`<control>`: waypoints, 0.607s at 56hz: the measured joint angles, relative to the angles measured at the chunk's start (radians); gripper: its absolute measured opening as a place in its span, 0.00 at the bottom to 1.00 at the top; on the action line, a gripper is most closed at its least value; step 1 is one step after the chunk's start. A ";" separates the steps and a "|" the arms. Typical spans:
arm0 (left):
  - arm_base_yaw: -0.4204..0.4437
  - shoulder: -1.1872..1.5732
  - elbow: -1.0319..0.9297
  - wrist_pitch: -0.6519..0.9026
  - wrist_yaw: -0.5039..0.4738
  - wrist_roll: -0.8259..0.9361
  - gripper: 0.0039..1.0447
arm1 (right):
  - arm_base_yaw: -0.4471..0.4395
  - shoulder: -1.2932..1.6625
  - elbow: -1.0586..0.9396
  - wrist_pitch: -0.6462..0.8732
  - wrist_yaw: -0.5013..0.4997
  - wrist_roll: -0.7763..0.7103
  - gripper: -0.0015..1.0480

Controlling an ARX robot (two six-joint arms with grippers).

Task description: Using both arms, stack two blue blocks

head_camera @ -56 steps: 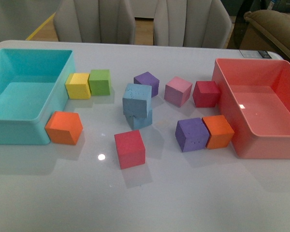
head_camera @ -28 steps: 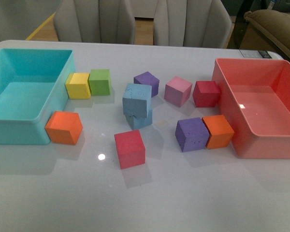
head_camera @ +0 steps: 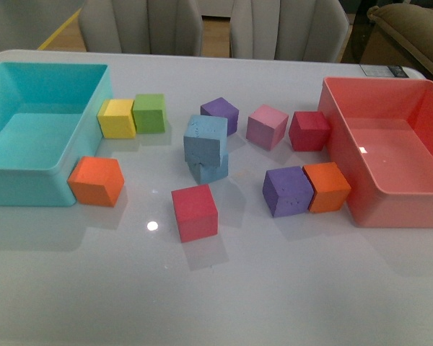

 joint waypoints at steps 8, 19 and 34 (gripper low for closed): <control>0.000 0.000 0.000 0.000 0.000 0.000 0.52 | 0.000 0.000 0.000 0.000 0.000 0.000 0.91; 0.000 0.000 0.000 0.000 0.000 0.000 0.91 | 0.000 0.000 0.000 0.000 0.000 0.000 0.91; 0.000 0.000 0.000 0.000 0.000 0.002 0.92 | 0.000 0.000 0.000 0.000 0.000 0.000 0.91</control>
